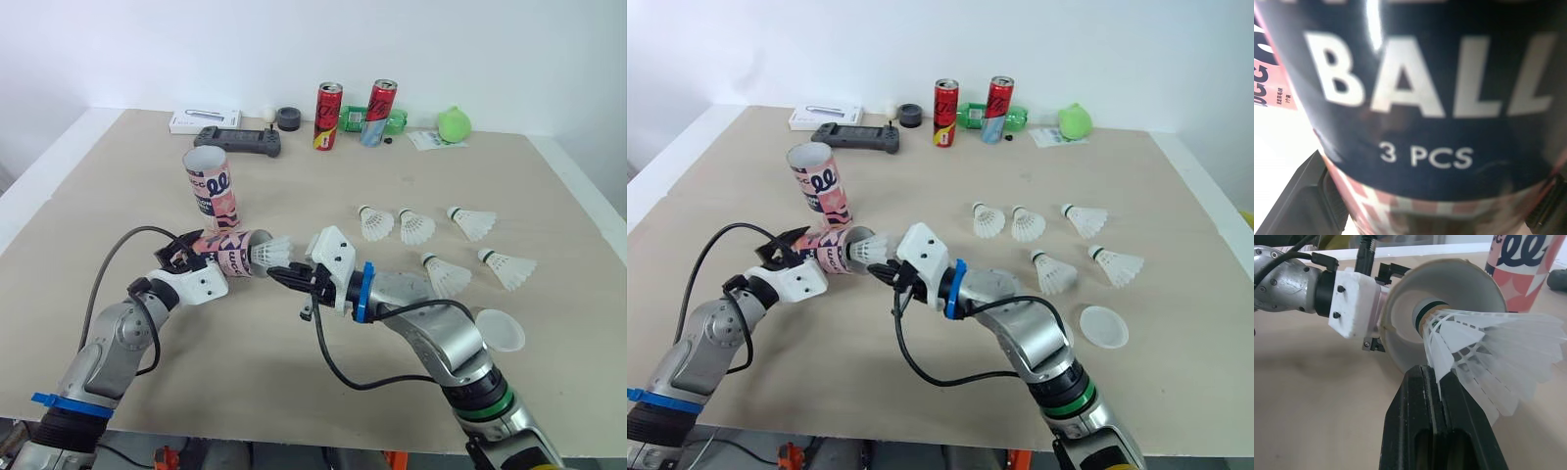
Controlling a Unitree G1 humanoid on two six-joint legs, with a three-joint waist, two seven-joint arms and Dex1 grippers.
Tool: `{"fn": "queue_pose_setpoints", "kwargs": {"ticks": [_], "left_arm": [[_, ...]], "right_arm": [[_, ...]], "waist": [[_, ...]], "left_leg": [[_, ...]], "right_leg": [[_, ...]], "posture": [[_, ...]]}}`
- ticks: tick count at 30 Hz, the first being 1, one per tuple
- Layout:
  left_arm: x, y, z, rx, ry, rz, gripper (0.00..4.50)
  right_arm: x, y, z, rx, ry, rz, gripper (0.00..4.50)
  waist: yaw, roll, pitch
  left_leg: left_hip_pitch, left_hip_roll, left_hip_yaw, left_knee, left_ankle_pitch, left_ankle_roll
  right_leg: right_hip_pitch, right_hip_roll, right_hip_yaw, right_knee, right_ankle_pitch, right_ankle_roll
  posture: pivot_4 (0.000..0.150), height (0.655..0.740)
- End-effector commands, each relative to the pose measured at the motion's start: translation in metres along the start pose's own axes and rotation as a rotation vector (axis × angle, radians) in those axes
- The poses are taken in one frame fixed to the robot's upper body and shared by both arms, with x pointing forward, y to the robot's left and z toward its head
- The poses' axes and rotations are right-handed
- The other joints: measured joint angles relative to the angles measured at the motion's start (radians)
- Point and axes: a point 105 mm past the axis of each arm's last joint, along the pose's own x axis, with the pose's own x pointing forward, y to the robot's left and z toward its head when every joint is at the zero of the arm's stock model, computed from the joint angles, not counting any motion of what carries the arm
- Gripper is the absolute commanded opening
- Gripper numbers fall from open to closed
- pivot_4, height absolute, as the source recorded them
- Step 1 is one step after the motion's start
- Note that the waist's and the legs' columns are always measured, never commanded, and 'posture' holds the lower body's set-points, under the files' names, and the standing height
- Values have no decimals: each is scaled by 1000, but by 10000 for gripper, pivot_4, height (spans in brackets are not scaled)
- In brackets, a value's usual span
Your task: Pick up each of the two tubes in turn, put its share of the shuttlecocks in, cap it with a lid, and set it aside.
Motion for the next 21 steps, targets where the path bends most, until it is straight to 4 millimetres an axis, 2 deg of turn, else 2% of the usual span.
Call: {"fn": "queue_pose_setpoints", "kwargs": {"ticks": [1, 5, 8, 9, 10, 14, 18, 21], "left_arm": [[-2, -3, 5, 5, -13, -6, 40057], [-1, -4, 3, 0, -8, -1, 40057], [-1, -4, 1, -7, -2, 1, 40057], [-1, -4, 0, -9, -1, 1, 40057], [0, -4, 0, -10, -2, 1, 40057], [1, -5, 1, -15, -5, -1, 40057], [3, -5, 2, -18, -11, -1, 40057], [4, -4, 3, -19, -17, 2, 40057]], "right_arm": [[-14, 4, 28, 45, -135, 12, 9570], [-32, -9, 30, 111, -169, -89, 27234], [-50, -37, 20, 113, -156, -309, 37600], [-55, -52, 11, 114, -124, -412, 38945], [-59, -63, 1, 109, -84, -493, 43682], [-69, -101, -37, 129, 34, -777, 43682], [-65, -122, -52, 151, 55, -893, 43682], [-54, -141, -57, 186, 31, -930, 43682]], "waist": [[0, 0, 0], [-1, 0, 0], [0, 0, 0], [0, 0, 0], [0, 1, 0], [-1, 1, -1], [-2, 3, 0], [-3, 3, 0]], "left_leg": [[0, 0, 0, 0, 0, 0], [0, 0, 0, 1, 0, 0], [1, 0, 0, 1, 0, 0], [1, 0, -1, 0, 0, 0], [1, 0, 0, 0, 0, 0], [1, 0, 0, 1, 0, 0], [2, 0, 0, 0, 1, 0], [2, 0, 0, 0, 1, 0]], "right_leg": [[0, 0, 0, 0, 0, 0], [1, 0, 0, 0, 0, 0], [0, 0, 0, 1, 0, 0], [0, 0, -1, 1, 0, 0], [0, 0, -1, 1, 0, 0], [0, 0, -1, 1, -1, -2], [0, 0, -1, 1, 0, -1], [0, 0, -1, 1, 1, 0]], "posture": [[1500, 7400], [1500, 7400], [1500, 7400], [1500, 7400], [1500, 7400], [1500, 7400], [1500, 7400], [1500, 7400]]}}
